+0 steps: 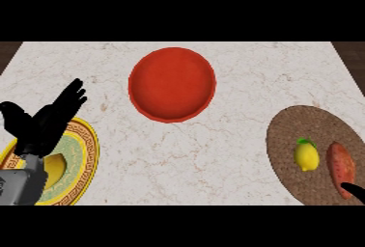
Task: Pick the sweet potato from the placemat and place it in the bowl
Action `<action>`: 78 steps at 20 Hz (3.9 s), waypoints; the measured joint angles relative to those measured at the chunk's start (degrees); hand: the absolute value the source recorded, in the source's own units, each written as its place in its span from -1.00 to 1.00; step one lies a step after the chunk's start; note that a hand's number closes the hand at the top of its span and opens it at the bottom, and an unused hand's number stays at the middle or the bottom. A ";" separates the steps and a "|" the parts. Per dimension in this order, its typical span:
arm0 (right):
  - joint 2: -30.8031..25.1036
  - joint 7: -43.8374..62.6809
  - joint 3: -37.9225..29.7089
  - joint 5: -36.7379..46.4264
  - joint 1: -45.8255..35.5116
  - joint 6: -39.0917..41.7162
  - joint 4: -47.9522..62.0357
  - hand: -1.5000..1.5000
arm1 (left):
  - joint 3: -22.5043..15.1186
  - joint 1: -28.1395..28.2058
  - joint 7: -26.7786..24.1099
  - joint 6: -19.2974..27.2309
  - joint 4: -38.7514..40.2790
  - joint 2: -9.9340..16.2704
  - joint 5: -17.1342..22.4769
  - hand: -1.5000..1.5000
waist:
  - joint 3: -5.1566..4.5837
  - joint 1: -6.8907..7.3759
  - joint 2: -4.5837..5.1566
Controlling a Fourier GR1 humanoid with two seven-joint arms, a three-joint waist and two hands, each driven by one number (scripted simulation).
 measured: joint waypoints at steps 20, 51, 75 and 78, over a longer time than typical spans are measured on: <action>-16.39 48.27 8.37 -7.56 -23.90 29.38 -4.80 -1.00 | 0.31 -1.08 2.45 -1.33 -1.87 -1.48 -0.97 0.00 | 0.22 1.79 0.19; -4.96 44.64 9.80 3.31 -26.75 39.55 11.68 -1.00 | 4.90 -1.14 1.77 -5.18 -0.23 -3.83 -4.04 0.00 | 0.28 0.87 0.02; 8.01 35.02 4.66 19.20 -25.24 43.63 26.36 -1.00 | 6.96 0.10 2.83 -7.24 -2.11 -6.94 -6.64 0.00 | 0.29 0.86 0.02; 8.56 32.97 3.19 20.55 -26.04 44.78 28.78 -1.00 | 7.46 -0.72 3.53 -7.20 -2.22 -7.09 -6.88 0.00 | 0.29 0.87 0.02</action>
